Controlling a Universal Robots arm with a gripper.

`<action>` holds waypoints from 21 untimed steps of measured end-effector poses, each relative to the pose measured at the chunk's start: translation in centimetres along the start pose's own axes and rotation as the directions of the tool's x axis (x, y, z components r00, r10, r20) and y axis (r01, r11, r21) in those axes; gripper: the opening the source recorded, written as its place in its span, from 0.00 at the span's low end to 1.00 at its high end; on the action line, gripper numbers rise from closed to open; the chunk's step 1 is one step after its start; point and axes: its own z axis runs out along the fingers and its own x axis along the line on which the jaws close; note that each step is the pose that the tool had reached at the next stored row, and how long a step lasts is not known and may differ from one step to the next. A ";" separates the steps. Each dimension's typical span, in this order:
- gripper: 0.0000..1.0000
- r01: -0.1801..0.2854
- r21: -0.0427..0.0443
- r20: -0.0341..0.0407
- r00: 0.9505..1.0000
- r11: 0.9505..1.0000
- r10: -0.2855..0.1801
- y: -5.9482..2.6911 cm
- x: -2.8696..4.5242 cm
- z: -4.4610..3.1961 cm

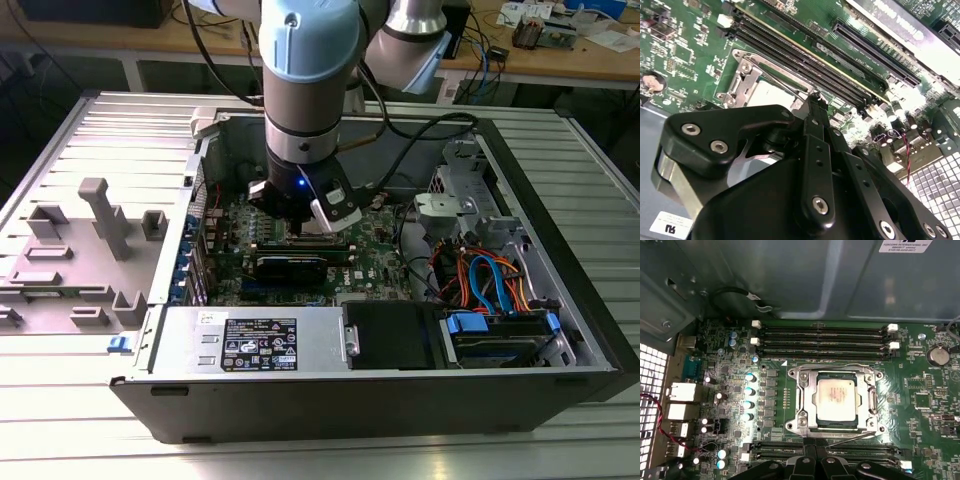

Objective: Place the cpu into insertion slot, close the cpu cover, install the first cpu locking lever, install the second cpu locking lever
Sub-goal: 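Install the second cpu locking lever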

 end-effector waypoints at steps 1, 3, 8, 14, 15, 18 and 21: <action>0.11 -0.001 -0.001 -0.005 1.000 1.000 0.001 -0.02 -0.05 0.07; 0.11 -0.004 -0.002 -0.021 1.000 1.000 0.004 -0.11 -0.32 0.12; 0.11 -0.005 -0.003 -0.025 1.000 1.000 0.005 -0.38 -0.51 0.07; 0.11 -0.005 -0.013 -0.025 1.000 1.000 0.005 -0.53 -0.51 0.16; 0.11 -0.005 -0.017 -0.024 1.000 1.000 0.004 -0.54 -0.49 0.24; 0.11 -0.005 -0.025 -0.024 1.000 1.000 0.004 -0.66 -0.48 0.55; 0.11 -0.005 -0.033 -0.024 1.000 0.999 0.004 -0.78 -0.21 0.87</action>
